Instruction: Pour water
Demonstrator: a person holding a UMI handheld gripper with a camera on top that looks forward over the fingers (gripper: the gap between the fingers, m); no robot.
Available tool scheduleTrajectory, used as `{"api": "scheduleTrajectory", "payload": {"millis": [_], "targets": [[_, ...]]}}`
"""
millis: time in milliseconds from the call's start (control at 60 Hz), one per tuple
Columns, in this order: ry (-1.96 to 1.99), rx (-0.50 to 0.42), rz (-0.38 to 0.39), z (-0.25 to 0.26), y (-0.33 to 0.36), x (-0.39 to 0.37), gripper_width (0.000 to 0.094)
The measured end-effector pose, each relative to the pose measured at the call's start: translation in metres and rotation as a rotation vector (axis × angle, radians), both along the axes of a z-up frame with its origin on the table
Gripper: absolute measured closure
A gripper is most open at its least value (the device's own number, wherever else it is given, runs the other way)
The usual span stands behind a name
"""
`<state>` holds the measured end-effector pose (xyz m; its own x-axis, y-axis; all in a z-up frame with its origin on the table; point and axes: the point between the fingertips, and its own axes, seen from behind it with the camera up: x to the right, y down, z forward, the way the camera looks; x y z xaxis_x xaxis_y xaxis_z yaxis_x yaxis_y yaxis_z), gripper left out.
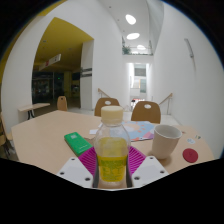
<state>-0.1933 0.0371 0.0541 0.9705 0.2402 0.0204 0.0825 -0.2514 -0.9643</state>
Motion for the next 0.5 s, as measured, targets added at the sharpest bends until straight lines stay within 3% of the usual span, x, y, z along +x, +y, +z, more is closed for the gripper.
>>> {"api": "scheduleTrajectory", "payload": {"millis": [83,200,383,500], "targets": [[0.024,-0.006,-0.002,0.000,0.003,0.001,0.0611],[0.175,-0.049,0.019,0.005,0.015,-0.003,0.0615],[0.737,-0.068,0.007,0.077,0.050,0.006,0.0616],[1.114,-0.096,-0.074,0.097,0.067,0.039,0.0616]]}}
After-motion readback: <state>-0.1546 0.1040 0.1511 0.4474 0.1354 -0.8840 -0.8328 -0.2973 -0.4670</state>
